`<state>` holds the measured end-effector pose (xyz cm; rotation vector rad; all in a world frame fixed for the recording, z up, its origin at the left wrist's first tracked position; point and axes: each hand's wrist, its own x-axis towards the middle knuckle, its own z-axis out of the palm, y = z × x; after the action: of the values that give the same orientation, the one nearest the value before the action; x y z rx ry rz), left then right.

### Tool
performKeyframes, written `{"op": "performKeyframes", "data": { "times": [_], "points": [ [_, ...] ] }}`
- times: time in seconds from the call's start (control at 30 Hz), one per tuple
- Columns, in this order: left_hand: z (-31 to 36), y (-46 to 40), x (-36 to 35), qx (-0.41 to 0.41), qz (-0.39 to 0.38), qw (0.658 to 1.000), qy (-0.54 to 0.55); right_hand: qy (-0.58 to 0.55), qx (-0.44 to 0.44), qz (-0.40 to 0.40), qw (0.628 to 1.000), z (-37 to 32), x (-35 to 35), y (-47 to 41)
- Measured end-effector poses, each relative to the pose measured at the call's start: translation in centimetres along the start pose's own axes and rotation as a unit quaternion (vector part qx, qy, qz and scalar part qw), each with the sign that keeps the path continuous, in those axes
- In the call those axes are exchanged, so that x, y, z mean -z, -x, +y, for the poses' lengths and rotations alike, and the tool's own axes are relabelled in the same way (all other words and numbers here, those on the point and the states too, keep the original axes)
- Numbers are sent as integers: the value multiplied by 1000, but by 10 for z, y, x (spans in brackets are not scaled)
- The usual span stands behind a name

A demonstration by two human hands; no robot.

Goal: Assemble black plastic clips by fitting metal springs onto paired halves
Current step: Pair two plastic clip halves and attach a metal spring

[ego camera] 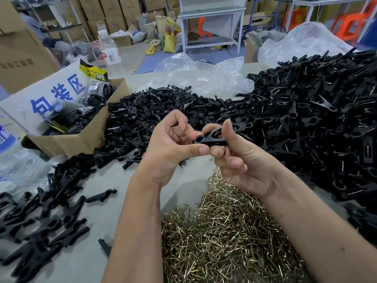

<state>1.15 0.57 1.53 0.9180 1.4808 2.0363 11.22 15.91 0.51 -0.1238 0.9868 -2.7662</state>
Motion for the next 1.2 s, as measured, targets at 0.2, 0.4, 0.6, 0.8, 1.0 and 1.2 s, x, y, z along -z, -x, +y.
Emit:
{"op": "performKeyframes", "data": {
  "times": [0.2, 0.4, 0.6, 0.8, 1.0, 1.2],
  "points": [
    [-4, -1, 3, 3, 20, 1000, 5, -237, -52, -66, 968, 6, -1, -4],
    [-5, 2, 5, -10, 26, 999, -44, -212, -40, -22, 976, 1, 0, -4],
    [-6, 1, 5, -10, 46, 998, -46, -224, -43, -45, 973, -2, 4, -3],
    [-5, 1, 4, -16, 38, 997, -66, -236, -73, -81, 966, -3, 7, -2],
    [-6, 2, 4, -24, 32, 994, -102, -248, -74, -70, 963, 0, 9, -1],
    [-5, -1, -3, -38, 44, 992, -110, -245, -68, -90, 963, -3, 14, 2]
  ]
}}
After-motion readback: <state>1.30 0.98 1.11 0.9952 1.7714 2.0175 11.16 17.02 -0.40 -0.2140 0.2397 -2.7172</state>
